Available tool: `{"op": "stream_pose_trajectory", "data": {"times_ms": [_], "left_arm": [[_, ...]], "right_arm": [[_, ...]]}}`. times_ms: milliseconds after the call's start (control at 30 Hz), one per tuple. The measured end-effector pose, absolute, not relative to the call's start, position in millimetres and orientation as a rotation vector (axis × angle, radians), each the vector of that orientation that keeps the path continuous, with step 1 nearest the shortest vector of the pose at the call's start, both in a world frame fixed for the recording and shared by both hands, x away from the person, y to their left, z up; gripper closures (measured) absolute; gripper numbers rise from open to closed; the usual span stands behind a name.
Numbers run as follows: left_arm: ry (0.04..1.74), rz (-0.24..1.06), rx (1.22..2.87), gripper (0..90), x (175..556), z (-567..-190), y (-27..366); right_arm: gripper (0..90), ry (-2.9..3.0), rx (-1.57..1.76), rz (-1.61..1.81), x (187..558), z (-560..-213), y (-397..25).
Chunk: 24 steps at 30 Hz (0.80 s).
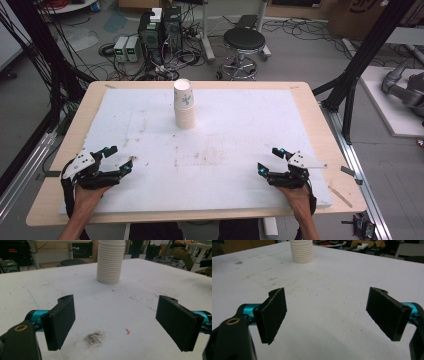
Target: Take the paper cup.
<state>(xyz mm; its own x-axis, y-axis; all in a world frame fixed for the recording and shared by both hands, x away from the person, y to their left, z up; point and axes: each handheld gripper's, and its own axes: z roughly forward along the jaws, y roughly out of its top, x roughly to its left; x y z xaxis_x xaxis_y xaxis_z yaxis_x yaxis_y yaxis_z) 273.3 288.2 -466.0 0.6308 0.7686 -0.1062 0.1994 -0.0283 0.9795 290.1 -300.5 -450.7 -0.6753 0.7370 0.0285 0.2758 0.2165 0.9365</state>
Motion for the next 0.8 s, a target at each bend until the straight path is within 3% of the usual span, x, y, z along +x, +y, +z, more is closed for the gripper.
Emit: {"op": "stream_pose_trajectory", "data": {"times_ms": [533,800], "left_arm": [[0.822,0.555,1.567,15.8,272.5,-464.8,289.6],[0.781,0.580,1.543,15.5,277.0,-441.5,295.5]], "right_arm": [[17.0,2.080,0.936,1.452,290.8,-450.6,-300.3],[17.0,2.088,0.935,1.454,291.7,-450.5,-300.7]]}}
